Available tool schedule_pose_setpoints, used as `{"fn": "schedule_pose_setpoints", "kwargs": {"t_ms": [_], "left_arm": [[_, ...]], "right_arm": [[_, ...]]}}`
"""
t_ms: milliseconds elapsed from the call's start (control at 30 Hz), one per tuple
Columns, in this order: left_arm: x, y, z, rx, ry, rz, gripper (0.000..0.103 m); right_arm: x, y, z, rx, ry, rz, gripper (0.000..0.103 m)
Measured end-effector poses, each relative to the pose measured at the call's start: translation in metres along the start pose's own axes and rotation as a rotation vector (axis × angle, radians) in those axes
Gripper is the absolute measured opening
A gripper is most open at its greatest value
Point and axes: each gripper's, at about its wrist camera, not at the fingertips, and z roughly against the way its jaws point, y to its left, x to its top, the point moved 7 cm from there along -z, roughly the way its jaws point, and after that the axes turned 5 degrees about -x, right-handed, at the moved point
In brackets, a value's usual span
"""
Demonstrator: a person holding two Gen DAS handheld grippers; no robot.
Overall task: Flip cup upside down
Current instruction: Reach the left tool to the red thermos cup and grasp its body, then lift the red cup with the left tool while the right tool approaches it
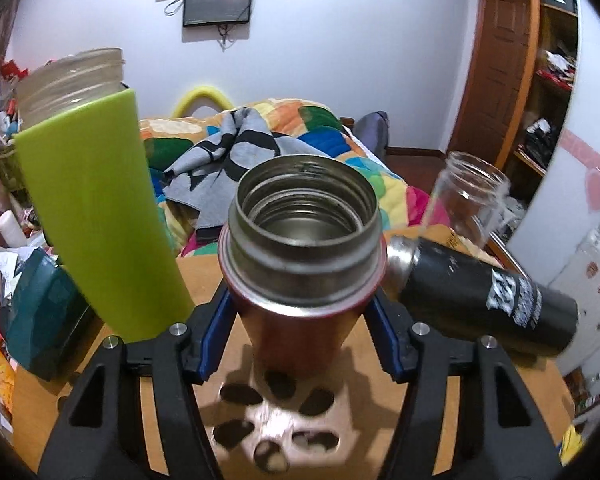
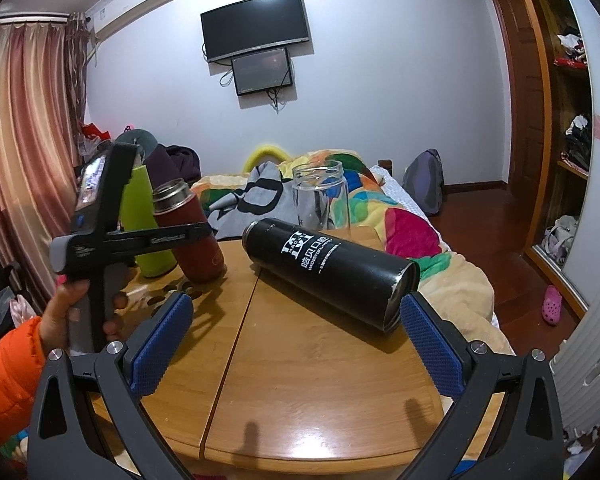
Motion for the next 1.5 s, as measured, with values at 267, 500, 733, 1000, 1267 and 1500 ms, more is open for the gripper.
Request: {"fn": "schedule_pose_setpoints", "kwargs": {"t_ms": [267, 500, 733, 1000, 1267, 1500], "left_arm": [[-0.032, -0.015, 0.048, -0.085, 0.045, -0.075, 0.061], [-0.059, -0.039, 0.099, -0.168, 0.077, -0.200, 0.061], [-0.082, -0.046, 0.121, -0.246, 0.130, -0.197, 0.061], [-0.088, -0.043, 0.121, -0.264, 0.106, -0.199, 0.062], [-0.077, -0.034, 0.128, -0.366, 0.105, -0.126, 0.064], [-0.073, -0.031, 0.131, -0.392, 0.071, -0.089, 0.064]], "right_arm": [[-0.010, 0.018, 0.003, 0.018, 0.001, 0.055, 0.103], [-0.031, 0.040, 0.005, 0.097, 0.047, 0.099, 0.103], [-0.057, 0.068, 0.001, 0.165, 0.103, 0.175, 0.103], [-0.060, 0.089, -0.013, 0.218, 0.114, 0.193, 0.103], [-0.064, 0.123, -0.033, 0.314, 0.102, 0.255, 0.090], [-0.067, 0.140, -0.051, 0.393, 0.126, 0.273, 0.066]]}}
